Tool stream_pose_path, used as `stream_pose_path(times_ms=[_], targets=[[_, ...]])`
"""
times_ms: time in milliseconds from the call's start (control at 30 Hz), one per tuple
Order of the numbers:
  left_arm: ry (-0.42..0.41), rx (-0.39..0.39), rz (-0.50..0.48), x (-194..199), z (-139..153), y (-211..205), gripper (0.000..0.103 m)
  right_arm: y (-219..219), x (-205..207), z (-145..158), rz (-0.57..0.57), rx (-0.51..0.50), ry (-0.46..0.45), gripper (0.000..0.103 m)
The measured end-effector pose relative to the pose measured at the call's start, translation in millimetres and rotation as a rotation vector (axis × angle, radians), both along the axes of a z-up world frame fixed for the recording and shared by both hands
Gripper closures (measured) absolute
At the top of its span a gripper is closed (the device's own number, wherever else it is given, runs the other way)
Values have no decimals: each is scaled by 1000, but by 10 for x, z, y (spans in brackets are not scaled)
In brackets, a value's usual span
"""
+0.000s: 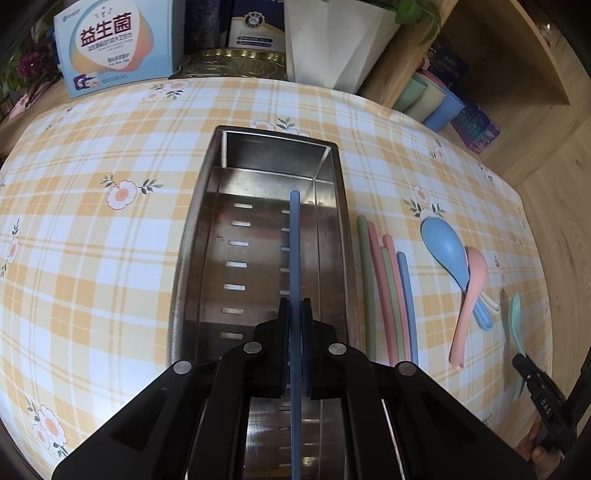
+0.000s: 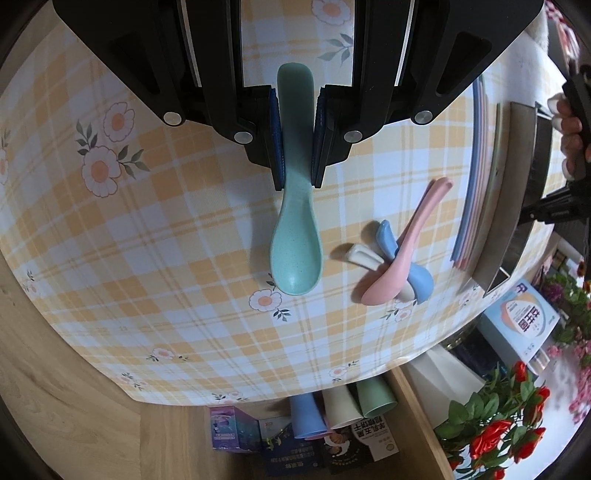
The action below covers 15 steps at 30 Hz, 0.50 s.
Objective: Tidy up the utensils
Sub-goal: 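Carry the blue chopstick into the steel basket and open the left gripper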
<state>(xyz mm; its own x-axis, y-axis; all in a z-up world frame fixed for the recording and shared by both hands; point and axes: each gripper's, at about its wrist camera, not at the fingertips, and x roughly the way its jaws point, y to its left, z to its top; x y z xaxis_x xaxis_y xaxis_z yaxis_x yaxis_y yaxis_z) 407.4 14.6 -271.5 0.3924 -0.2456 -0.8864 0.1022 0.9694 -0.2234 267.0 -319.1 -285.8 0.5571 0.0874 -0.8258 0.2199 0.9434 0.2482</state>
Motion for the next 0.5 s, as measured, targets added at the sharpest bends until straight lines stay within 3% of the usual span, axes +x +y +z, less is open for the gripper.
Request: stream_pose_path(times_ms=[367,500], targets=[[-75,-2,-47,-103,307,33,89,4,-25,148,-18,11,-13,89],[-144,17,-66,-250,529,168,71,78,-5,269,-9,39,-23,89]])
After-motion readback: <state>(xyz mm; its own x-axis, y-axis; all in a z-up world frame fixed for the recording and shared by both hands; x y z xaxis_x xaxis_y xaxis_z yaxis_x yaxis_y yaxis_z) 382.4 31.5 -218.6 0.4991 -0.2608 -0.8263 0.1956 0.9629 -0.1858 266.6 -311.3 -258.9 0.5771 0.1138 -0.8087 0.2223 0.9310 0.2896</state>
